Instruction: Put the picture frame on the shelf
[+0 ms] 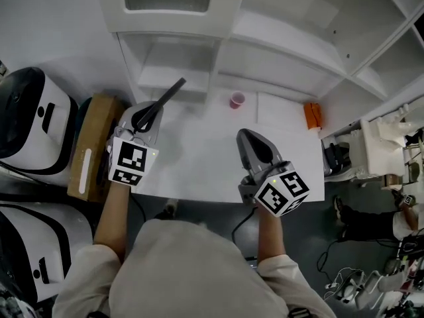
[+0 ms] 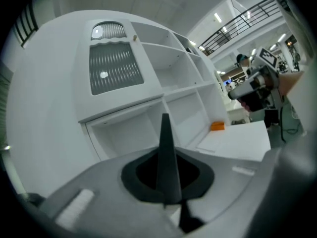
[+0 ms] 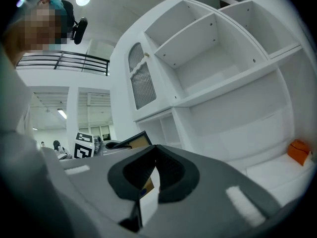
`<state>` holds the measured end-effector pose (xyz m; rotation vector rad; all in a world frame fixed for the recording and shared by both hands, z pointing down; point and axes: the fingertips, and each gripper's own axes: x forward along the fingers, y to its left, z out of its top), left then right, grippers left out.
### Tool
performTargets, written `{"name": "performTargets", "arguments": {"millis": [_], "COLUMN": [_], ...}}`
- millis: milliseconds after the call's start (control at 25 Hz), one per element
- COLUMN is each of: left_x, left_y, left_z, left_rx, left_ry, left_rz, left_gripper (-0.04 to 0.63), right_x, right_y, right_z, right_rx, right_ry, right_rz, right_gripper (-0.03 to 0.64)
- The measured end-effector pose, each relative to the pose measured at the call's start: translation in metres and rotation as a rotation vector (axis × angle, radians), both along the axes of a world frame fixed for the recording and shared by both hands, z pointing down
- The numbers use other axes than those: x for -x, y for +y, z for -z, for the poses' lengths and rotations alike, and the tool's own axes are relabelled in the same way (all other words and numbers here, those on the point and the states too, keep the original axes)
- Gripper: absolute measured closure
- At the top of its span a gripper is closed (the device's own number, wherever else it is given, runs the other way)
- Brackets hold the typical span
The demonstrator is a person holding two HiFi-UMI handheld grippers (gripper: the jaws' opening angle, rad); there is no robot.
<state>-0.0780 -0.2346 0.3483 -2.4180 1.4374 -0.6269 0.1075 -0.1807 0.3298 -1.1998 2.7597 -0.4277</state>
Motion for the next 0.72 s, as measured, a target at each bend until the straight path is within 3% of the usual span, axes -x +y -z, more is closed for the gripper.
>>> {"name": "performTargets", "arguments": {"millis": [240,520,720], "left_x": [0.011,0.021,0.015], "left_y": [-0.031,-0.063,-0.078], "left_z": [-0.018,-0.028,-0.037], "left_rx": [0.035,-0.015,-0.020], "left_ry": [-0.041,-0.213,-0.276], "left_rz": [-0.009,0.006,0.000], "left_gripper": [0.578,0.578,0.578], "right_x": [0.009,0.017,0.016], "right_y": [-0.013,-0.019,-0.029], "right_z": [-0.006,-0.023,-0.029], "right_rx": [0.018,0.057,0.079], "right_ry": [0.007,0.009,0.005], "right_rz": [-0.034,-0.045,-0.063], "right_gripper": [0.611,0.611,0.611]}}
